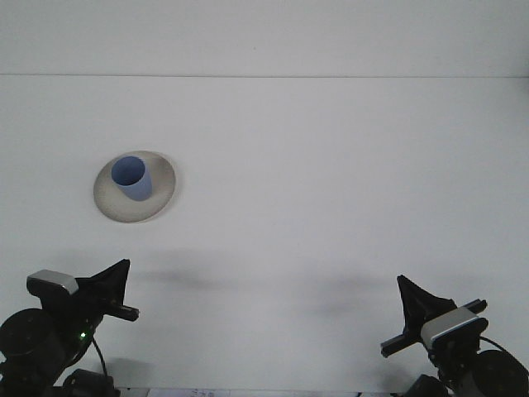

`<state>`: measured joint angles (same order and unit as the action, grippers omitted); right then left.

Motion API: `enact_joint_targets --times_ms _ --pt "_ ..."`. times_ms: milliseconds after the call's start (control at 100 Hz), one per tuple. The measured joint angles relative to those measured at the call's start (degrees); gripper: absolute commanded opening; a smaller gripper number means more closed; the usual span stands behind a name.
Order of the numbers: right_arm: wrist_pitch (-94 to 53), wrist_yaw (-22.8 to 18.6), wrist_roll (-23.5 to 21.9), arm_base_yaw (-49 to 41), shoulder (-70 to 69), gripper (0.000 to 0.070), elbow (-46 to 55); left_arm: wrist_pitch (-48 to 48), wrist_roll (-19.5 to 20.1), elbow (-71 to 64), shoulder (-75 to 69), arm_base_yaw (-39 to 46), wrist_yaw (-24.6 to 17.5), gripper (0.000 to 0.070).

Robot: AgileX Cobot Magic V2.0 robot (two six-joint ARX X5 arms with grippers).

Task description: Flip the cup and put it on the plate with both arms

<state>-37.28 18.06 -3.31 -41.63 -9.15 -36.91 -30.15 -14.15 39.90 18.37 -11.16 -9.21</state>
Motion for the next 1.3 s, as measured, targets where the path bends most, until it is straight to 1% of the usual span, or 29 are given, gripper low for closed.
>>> enact_joint_targets --times_ms 530,590,670,800,880,980,1030,1200,1300 --pt "0.6 0.0 0.0 0.0 0.0 0.0007 0.0 0.0 0.2 0.0 -0.8 0.4 0.0 0.0016" --pt "0.6 0.0 0.0 0.0 0.0 0.0007 0.0 1.2 2.3 -0.5 -1.9 1.4 0.1 0.0016" --pt "0.6 0.0 0.0 0.0 0.0 0.0007 0.0 7.6 6.7 -4.2 -5.4 3.2 0.8 0.0016" --pt "0.6 0.0 0.0 0.0 0.0 0.0006 0.0 18.4 14.6 -16.0 -12.2 6.6 5.0 0.0016" --pt "0.6 0.0 0.0 0.0 0.0 0.0007 0.0 20.7 17.4 -23.6 -15.3 7.5 8.9 0.0015" --pt "0.6 0.0 0.0 0.0 0.0 0.0007 0.0 22.8 18.1 -30.5 -17.0 7.9 13.6 0.0016" --pt "0.6 0.0 0.0 0.0 0.0 0.0007 0.0 24.3 18.2 -32.7 -17.3 7.9 15.0 0.0016" --pt "0.6 0.0 0.0 0.0 0.0 0.0007 0.0 30.7 18.2 -38.0 -18.1 7.9 15.4 0.0016" --pt "0.6 0.0 0.0 0.0 0.0 0.0006 0.0 29.7 18.1 -38.0 -18.0 7.9 15.3 0.0016"
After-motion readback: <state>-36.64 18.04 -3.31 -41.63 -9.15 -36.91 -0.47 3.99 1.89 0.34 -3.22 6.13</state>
